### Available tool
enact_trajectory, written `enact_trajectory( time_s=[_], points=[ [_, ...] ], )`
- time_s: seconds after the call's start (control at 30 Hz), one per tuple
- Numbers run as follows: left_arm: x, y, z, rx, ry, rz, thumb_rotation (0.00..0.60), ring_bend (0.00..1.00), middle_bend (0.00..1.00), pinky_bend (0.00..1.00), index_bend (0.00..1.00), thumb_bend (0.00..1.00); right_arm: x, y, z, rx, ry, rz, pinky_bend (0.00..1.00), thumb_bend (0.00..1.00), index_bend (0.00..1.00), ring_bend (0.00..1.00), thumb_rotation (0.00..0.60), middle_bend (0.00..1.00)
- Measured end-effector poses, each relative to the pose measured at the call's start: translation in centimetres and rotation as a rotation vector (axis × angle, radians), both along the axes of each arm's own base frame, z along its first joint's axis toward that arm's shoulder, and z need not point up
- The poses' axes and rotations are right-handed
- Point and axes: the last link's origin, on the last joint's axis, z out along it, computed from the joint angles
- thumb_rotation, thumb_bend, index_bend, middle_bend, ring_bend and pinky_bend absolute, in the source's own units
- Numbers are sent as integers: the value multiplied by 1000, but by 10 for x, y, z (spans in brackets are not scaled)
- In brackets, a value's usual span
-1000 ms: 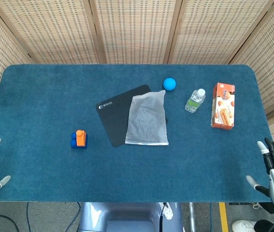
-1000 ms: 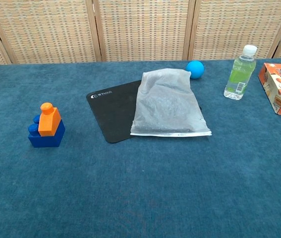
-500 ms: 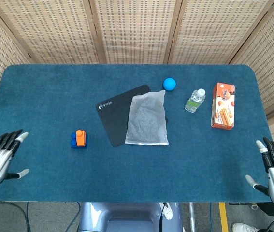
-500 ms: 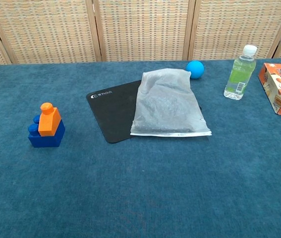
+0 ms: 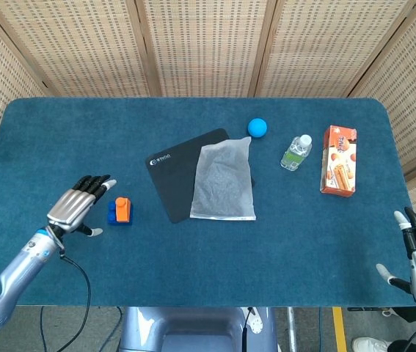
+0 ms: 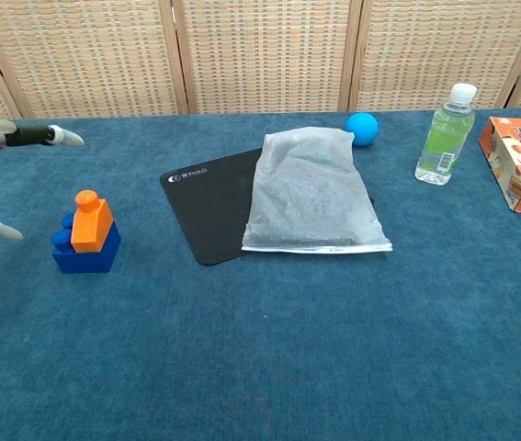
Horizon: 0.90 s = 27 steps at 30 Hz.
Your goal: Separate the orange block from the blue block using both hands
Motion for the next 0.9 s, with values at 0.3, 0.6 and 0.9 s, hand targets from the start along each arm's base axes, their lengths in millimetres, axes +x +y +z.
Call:
enact_trajectory(
  time_s=[0.3, 0.6, 0.9],
  points=[
    [3, 24, -32, -45, -44, 64, 600, 0, 154, 0, 100, 137, 0, -3, -4, 10, 9, -8, 0, 0, 0, 0, 600, 0],
    [1, 30, -37, -52, -47, 88, 600, 0, 194, 0, 167, 137, -2, -4, -3, 7, 5, -17, 0, 0, 0, 0, 600, 0],
    [1, 30, -45, -54, -87, 127, 600, 0, 264, 0, 240, 137, -3, -4, -3, 7, -1, -15, 0, 0, 0, 0, 600, 0]
  ],
)
